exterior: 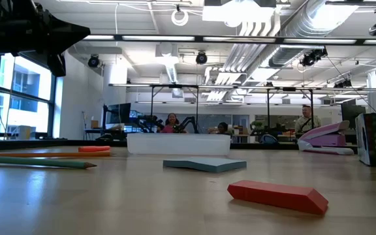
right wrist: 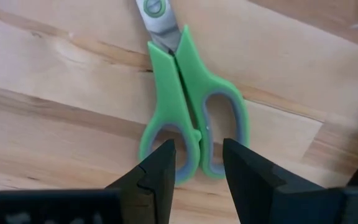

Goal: Pack school essentials
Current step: Put the green scissor into the blue supply box

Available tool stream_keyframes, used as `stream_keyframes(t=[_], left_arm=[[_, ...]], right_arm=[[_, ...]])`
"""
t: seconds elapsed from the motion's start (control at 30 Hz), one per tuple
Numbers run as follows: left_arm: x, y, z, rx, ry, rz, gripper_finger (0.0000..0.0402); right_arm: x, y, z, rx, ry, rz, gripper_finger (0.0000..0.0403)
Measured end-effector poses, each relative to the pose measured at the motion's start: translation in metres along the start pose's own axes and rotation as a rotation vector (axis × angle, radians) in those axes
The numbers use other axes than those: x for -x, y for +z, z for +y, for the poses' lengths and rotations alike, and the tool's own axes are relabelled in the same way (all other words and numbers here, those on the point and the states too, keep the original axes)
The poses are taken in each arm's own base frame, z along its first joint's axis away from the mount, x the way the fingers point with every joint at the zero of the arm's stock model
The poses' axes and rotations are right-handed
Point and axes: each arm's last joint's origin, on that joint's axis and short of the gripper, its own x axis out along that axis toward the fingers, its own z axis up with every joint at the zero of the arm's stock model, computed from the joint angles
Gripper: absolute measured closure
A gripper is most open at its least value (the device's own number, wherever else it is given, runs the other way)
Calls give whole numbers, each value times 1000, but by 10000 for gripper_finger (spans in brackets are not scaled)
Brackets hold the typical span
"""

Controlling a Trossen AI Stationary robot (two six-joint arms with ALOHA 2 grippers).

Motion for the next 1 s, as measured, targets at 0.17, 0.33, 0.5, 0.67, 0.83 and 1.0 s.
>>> stream_keyframes(t=[0.17,0.33,0.5,0.67,0.83,1.0], left_arm=[[0,0,0,0,0,-1,398],[0,0,0,0,0,0,398],[0,0,0,0,0,-1,398],[0,0,0,0,1,-1,398],[0,0,0,0,1,-2,398],[0,0,0,1,2,-2,398]], right_arm=[[-1,-2,0,6,8,-4,277],[-11,-6,2,13,2,-10,277],[-20,-6,4,15,-28,-13,277],[-28,-10,5,20,-47,-5,277],[-34,-11,7,28,-64,9,287],[-34,-11,7,36,-57,9,342]])
